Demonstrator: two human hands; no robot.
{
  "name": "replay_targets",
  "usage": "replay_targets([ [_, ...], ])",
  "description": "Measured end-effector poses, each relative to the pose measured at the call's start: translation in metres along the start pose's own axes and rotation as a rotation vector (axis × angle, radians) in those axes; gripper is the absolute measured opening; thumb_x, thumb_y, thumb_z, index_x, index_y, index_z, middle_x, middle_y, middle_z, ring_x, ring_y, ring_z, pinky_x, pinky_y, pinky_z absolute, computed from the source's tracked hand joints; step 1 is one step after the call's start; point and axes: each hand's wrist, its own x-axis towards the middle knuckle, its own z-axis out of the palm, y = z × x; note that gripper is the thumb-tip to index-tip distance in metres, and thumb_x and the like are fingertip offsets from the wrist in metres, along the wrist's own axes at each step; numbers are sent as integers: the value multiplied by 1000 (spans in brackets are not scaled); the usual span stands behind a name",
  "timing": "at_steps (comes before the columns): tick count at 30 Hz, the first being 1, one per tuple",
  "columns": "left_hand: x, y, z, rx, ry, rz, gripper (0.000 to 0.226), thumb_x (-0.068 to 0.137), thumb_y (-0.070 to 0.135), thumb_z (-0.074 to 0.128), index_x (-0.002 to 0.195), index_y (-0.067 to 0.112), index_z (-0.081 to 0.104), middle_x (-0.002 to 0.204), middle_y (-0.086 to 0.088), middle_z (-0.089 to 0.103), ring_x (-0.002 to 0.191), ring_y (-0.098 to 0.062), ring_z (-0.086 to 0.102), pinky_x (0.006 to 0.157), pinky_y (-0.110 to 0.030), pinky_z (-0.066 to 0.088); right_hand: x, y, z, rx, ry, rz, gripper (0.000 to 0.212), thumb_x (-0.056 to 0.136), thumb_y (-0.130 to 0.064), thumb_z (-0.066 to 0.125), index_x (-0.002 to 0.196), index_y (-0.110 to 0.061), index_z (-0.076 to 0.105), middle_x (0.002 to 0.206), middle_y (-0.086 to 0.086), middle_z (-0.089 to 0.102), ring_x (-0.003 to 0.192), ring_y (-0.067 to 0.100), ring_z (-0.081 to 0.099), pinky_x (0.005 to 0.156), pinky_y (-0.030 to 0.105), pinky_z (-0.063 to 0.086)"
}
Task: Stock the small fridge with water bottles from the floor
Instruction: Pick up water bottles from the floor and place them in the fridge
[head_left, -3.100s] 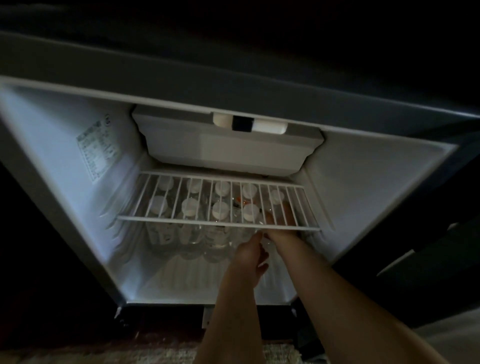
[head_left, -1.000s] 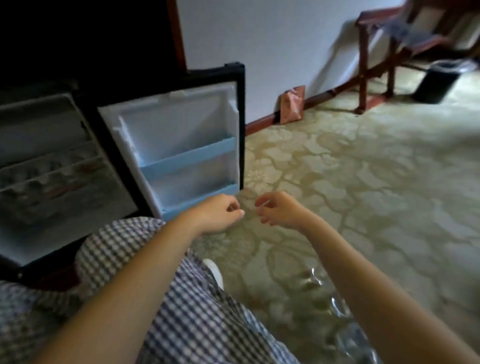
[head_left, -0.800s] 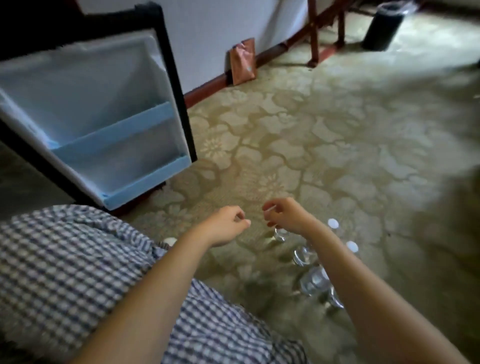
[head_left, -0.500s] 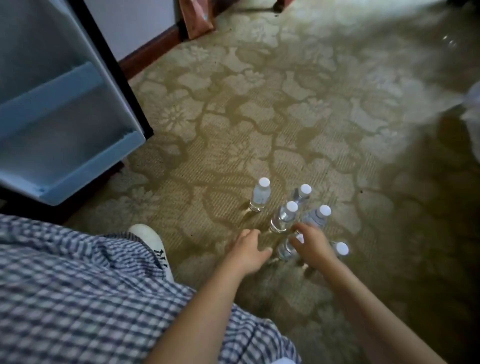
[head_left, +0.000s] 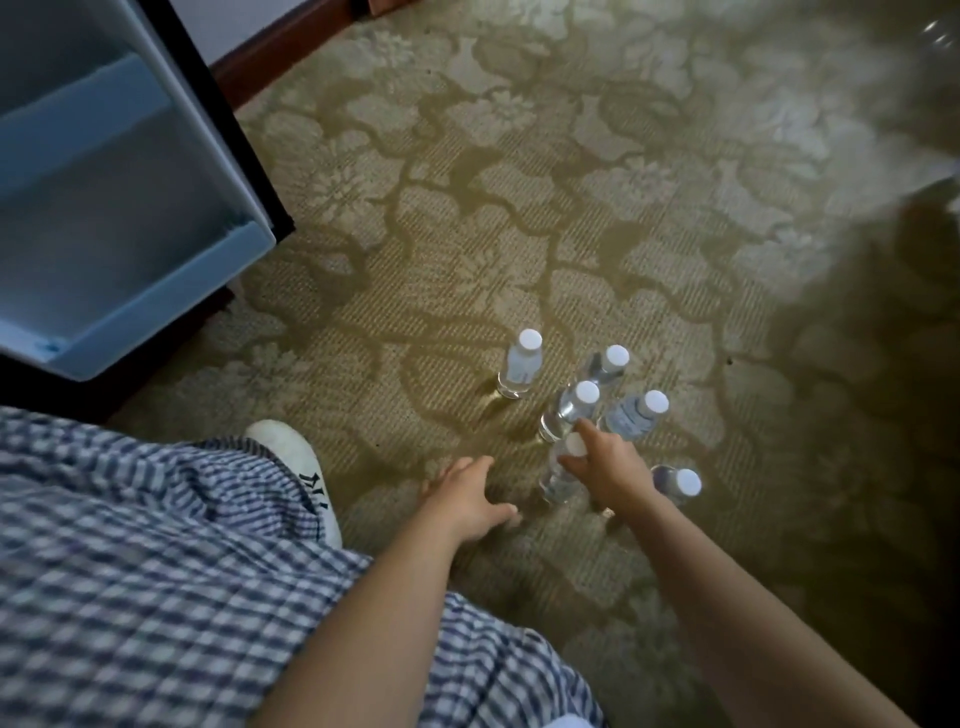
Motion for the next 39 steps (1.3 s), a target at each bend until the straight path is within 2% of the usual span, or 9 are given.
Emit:
replay_targets([
  [4,-4,0,-4,-104,-7,20,83,83,41,65,150,25,18,157,0,21,144,-24,22,116,-43,23,-11,-19,-21,239,67,-129,23,83,-30,66,88,-15,50,77,-1,59,69,17,55,59,31,42],
  [8,-5,3,-5,-361,49,86,73,66,40,79,128,36,40,128,5,53,119,-22,52,101,-46,44,-25,-56,-60,462,137,-312,29,82,-22,69,64,-24,46,58,-10,46,50,0,41,48,15,32],
  [15,-19,9,-36,-666,251,226,67,59,35,86,115,19,54,107,-2,67,96,-18,66,87,-39,56,-17,-114,-102,654,212,-413,31,79,-16,71,62,-4,49,55,-6,41,48,0,37,46,14,30],
  [18,-28,9,-47,-774,298,267,66,53,39,85,108,14,59,100,-5,71,91,-20,69,84,-42,57,-17,-139,-115,730,226,-422,25,79,-22,71,64,-16,52,57,-7,46,51,1,43,49,15,35],
  [22,-50,15,-70,-943,265,382,30,70,21,80,94,18,63,89,-1,70,81,-17,68,76,-30,57,-9,-173,-134,945,10,-402,17,81,-27,64,75,-11,60,69,3,60,65,14,56,61,28,47],
  [27,-87,-4,-118,-1185,193,497,36,56,40,71,86,21,65,72,5,71,70,-14,67,74,-34,54,4,-236,-147,1246,-478,-410,28,77,-37,59,68,-13,72,81,8,70,81,23,64,83,37,49],
  [31,-119,-33,-166,-1290,162,464,36,64,35,76,91,15,63,69,2,70,64,-13,67,75,-35,57,8,-305,-152,1286,-519,-426,36,86,-38,53,65,-14,69,71,4,68,69,19,65,74,34,48],
  [34,-147,-60,-203,-1349,265,402,31,76,43,61,82,12,64,63,-1,69,53,-10,66,60,-27,58,-1,-367,-158,1248,-476,-450,33,91,-36,50,75,-9,62,65,4,67,61,16,66,69,33,50],
  [39,-194,-108,-255,-1329,458,396,53,61,53,61,87,8,67,83,-13,66,68,-22,62,56,-27,57,-18,-455,-161,1288,-419,-497,32,94,-29,49,70,-8,56,51,1,65,52,15,66,56,27,55],
])
